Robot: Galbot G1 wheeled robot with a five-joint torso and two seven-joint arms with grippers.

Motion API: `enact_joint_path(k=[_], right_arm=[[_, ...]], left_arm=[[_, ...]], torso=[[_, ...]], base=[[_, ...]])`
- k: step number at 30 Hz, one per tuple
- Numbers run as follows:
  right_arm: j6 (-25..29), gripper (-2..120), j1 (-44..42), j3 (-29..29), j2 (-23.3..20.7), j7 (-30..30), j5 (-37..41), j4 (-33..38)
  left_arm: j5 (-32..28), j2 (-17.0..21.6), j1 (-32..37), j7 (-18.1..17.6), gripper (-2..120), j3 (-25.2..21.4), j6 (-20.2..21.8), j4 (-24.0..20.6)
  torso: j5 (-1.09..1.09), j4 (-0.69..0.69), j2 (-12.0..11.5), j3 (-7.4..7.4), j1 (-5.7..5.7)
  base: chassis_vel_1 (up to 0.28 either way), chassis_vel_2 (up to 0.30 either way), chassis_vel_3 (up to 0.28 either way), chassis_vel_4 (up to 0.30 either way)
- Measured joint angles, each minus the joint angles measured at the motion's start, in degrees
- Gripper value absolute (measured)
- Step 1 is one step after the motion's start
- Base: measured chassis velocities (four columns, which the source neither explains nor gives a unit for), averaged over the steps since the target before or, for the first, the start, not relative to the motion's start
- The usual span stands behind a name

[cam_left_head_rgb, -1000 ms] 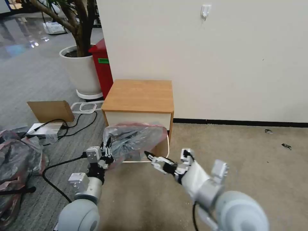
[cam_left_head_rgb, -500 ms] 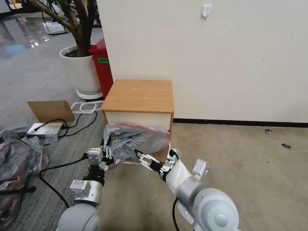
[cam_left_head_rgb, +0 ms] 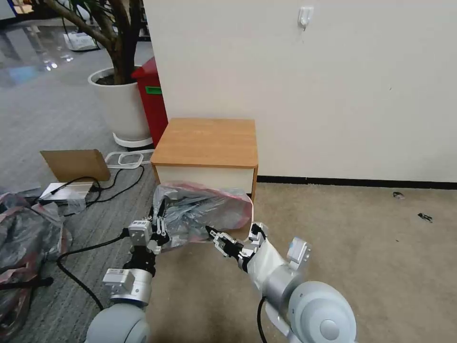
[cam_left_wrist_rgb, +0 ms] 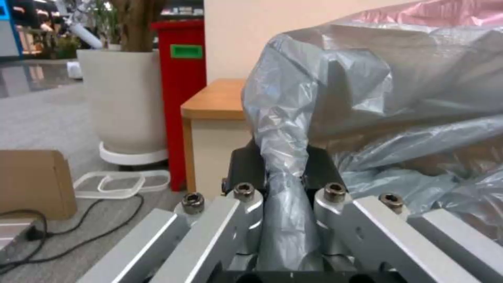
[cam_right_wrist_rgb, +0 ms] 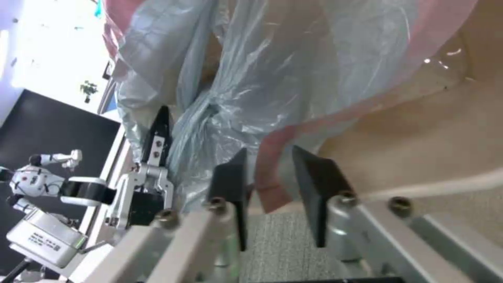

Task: Pick up the garbage bag from the table and place it over the trash can.

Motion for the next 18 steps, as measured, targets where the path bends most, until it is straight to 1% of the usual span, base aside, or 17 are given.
enact_joint_path(k=[1,4,5,6,7,15,18], right_arm=[[0.0,21,0.0,0.0,0.0,0.0,0.0,0.0],[-0.08,7,0.05,-0.2,0.03,-0.05,0.0,-0.22],[-0.08,7,0.05,-0.2,0.03,-0.05,0.0,-0.22],[-0.09,2,0.09,-0.21,0.04,-0.07,-0.01,-0.34],[-0.1,0,0.11,-0.2,0.03,-0.07,-0.01,-0.38],[-0.07,0,0.03,0.25,-0.66,-0.94,-0.04,-0.43],[-0.05,0,-0.12,0.91,-1.24,-2.05,-0.3,0.26]], left_arm=[[0.0,0.0,0.0,0.0,7,0.0,0.0,0.0],[-0.08,-0.01,-0.09,-0.04,7,0.0,0.03,-0.08],[-0.08,-0.01,-0.09,-0.04,7,0.0,0.03,-0.08],[-0.21,-0.01,-0.14,-0.06,7,0.02,0.05,-0.08],[-0.32,-0.02,-0.18,-0.07,7,0.02,0.07,-0.09],[-2.57,-0.4,-0.62,-0.44,7,0.02,0.52,-0.06],[-5.87,-0.69,-0.87,-2.34,7,0.02,1.86,-0.06]], torso=[[0.0,0.0,0.0,0.0,0.0],[0.0,0.0,0.0,0.0,0.0],[0.0,0.0,0.0,0.0,0.0],[0.0,0.0,0.0,0.0,0.0],[0.0,0.0,0.0,0.0,0.0],[0.0,0.0,0.0,0.0,0.0],[0.0,0.0,0.0,0.0,0.0]], base=[[0.0,0.0,0.0,0.0],[0.0,0.0,0.0,0.0],[0.0,0.0,0.0,0.0],[0.0,0.0,0.0,0.0],[0.0,0.0,0.0,0.0],[0.0,0.0,0.0,0.0],[0.0,0.0,0.0,0.0]])
